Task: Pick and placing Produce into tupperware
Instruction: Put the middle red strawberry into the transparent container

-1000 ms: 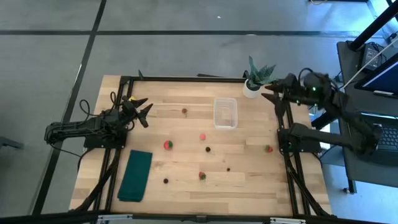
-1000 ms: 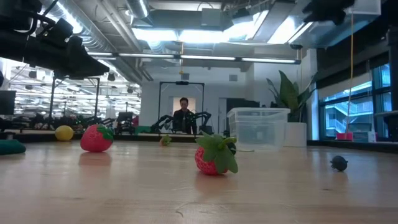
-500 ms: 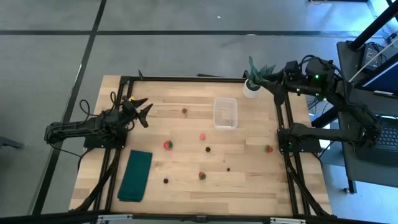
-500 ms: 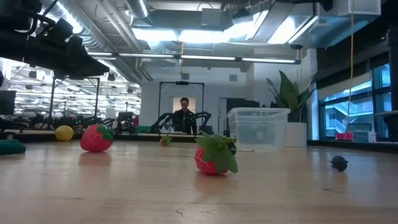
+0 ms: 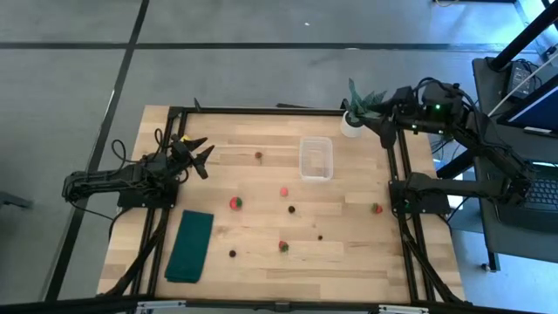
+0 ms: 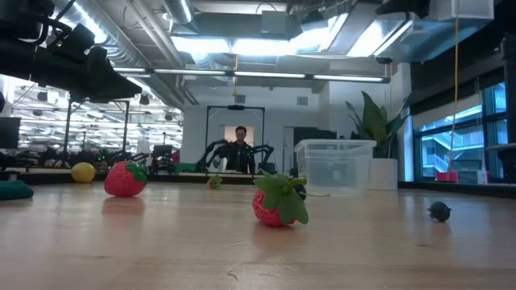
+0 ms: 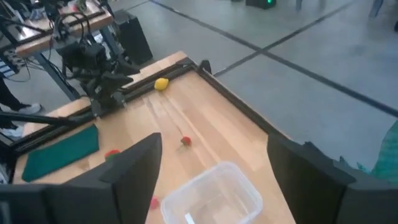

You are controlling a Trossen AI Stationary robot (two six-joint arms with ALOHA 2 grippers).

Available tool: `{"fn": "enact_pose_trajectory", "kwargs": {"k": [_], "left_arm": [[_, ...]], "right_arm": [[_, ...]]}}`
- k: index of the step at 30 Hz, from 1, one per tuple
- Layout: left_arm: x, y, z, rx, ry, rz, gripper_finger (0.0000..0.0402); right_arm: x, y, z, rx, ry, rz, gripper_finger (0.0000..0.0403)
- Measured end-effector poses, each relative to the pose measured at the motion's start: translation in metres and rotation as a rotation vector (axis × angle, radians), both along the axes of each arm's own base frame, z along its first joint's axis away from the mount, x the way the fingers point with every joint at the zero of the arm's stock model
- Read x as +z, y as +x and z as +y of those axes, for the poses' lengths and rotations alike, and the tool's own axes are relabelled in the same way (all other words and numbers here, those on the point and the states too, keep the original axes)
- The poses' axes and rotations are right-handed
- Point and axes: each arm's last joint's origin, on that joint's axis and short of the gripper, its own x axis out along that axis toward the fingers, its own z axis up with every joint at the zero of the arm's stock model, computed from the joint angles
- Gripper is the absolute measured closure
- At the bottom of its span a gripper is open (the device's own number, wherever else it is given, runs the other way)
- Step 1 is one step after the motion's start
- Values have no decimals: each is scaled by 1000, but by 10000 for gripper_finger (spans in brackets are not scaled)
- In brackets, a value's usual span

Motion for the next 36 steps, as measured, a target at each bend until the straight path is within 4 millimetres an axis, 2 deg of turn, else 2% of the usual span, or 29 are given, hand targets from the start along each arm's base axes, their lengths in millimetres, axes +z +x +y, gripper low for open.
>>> {"fn": "enact_pose_trajectory", "kwargs": {"k": [6, 10, 13, 17, 24, 32, 36], "left_arm": [[0, 0, 0, 0, 0, 0, 223], [0, 0, 0, 0, 0, 0, 223], [0, 0, 0, 0, 0, 0, 223], [0, 0, 0, 0, 0, 0, 223], [0, 0, 0, 0, 0, 0, 223], [0, 0, 0, 8, 0, 0, 223], [0, 0, 0, 8, 0, 0, 223]], "right_arm": [[7, 7, -2, 22, -34, -73, 111], [1, 19, -3, 67, -30, -21, 115], [-12, 31, -4, 107, 27, 88, 120], [-38, 49, -6, 54, 284, 246, 126], [-81, 70, 6, 16, 534, 649, 128], [-109, 101, 30, 87, 521, 875, 128], [-119, 107, 47, 94, 437, 998, 128]]}}
